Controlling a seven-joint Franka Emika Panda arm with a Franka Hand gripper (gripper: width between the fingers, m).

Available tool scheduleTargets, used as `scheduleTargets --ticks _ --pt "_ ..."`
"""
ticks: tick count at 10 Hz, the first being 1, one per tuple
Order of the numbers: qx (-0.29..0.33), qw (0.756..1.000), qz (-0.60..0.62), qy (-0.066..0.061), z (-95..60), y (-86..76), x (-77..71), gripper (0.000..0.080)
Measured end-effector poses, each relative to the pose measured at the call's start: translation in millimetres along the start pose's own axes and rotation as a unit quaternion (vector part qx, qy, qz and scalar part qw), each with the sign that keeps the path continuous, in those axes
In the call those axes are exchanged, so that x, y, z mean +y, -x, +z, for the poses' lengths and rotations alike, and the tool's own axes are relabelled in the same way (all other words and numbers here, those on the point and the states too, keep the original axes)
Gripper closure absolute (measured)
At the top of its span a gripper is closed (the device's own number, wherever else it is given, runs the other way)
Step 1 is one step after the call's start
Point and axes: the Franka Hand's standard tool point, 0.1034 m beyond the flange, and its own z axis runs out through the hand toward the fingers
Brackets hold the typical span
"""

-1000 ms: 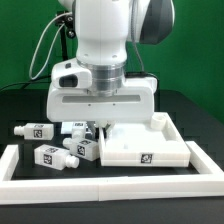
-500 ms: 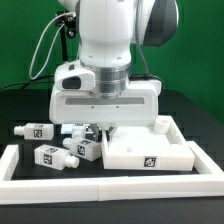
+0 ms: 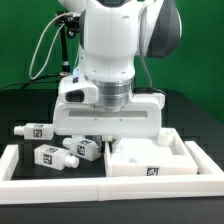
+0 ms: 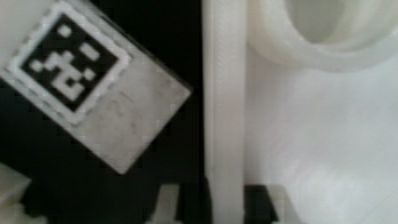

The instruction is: Assemble one leg

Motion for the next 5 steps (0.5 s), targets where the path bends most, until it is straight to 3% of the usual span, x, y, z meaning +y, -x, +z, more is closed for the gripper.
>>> scheduleTargets --ticks 3,5 --pt "0.018 1.000 0.004 0.002 -2.4 -21.6 -13.5 0.0752" --pt "0.022 0.999 -0.017 0.022 6.1 -27.4 -16.0 0.0752"
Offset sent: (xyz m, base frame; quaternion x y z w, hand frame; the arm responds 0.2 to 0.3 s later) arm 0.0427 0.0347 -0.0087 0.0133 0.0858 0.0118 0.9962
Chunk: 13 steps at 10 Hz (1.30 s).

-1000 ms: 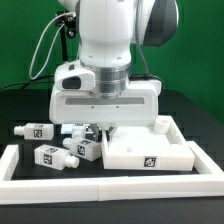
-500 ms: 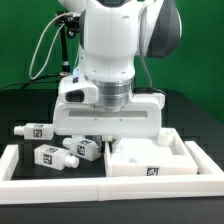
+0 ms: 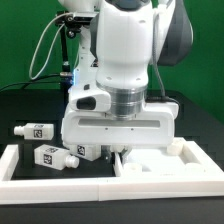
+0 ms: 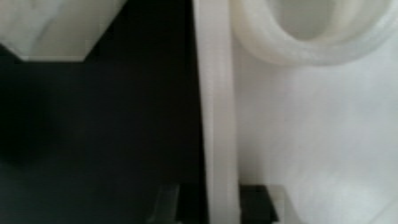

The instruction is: Assemble one leg

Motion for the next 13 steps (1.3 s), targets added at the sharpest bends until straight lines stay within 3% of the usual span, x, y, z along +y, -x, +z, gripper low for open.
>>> scheduleTargets --ticks 3,5,6,7,8,9,10,11,12,13 --pt "-0.032 0.999 -0.005 0.026 1.0 -0.2 0.1 0.0747" --pt "-0.031 0.999 -0.008 0.024 2.1 0.2 0.2 0.0737" --pt "-0.032 0.999 -0.008 0.024 2.2 0.3 0.2 0.0565" --pt "-0.031 0.999 -0.014 0.023 -0.5 1.7 -0.6 0.0565" --pt "-0.031 0.999 -0.029 0.020 -13.1 12.1 -4.7 0.0381" --pt "-0.031 0.999 -0.041 0.016 -27.1 23.2 -9.6 0.0249" --pt "-0.035 0.997 -0.071 0.016 -42.5 30.5 -11.7 0.0171" --pt "-0.033 0.995 -0.092 0.018 -60.1 35.1 -12.5 0.0171" --pt "-0.030 0.996 -0.084 0.017 -65.9 39.0 -11.9 0.0156" --pt "-0.034 0.996 -0.086 0.017 -60.2 39.6 -11.3 0.0156"
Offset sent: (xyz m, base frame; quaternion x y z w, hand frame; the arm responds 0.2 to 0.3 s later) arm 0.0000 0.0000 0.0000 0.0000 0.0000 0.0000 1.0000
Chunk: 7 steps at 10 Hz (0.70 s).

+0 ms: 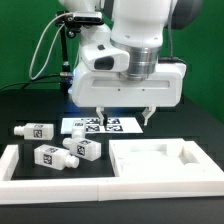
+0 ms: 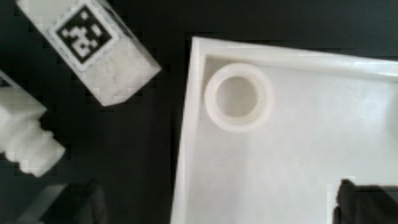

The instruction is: Assemble one leg

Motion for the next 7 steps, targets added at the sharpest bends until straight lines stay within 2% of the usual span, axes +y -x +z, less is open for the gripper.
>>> scheduleTargets --ticks 3,4,6,7 --pt "-0.003 0.993 -0.114 0.000 2.9 1.9 2.1 0.0150" --pt "-0.009 0.988 -0.157 0.004 7.9 12.3 10.3 0.0150" --pt "-0.008 0.969 -0.244 0.028 20.9 38.0 31.4 0.0150" --pt "0.010 0.968 -0.247 0.040 29.0 41.4 32.6 0.0150"
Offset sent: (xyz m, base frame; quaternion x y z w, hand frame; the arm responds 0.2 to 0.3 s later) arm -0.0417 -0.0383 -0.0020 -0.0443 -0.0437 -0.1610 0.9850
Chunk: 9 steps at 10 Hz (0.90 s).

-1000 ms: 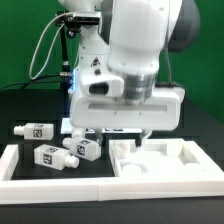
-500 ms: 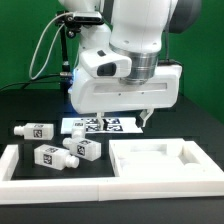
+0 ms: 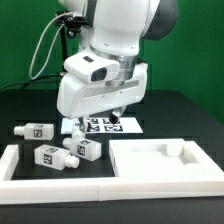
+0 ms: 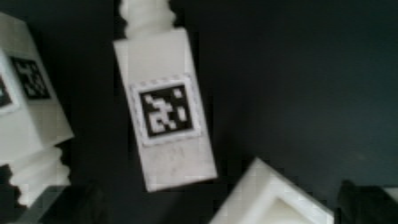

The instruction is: Assemble one leg

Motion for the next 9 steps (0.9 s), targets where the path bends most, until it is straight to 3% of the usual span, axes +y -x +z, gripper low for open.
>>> scheduleTargets --ticks 1,4,5,6,7,8,9 --pt "-0.002 1.000 0.024 -0.008 3.8 0.9 -6.4 0.0150" --pt "-0.006 1.000 0.025 -0.010 6.4 2.1 -6.8 0.0150" --pt "-0.049 0.999 0.008 -0.017 14.3 14.2 -0.4 0.0150" --pt "-0.099 0.995 -0.003 -0.016 18.2 24.8 15.8 0.0150" --pt "-0.146 0.989 0.001 0.004 12.2 30.1 24.2 0.0150" --pt "-0.171 0.985 0.013 0.006 13.8 31.6 18.8 0.0150" --pt "-0.212 0.977 0.015 -0.003 19.8 30.6 11.4 0.0150"
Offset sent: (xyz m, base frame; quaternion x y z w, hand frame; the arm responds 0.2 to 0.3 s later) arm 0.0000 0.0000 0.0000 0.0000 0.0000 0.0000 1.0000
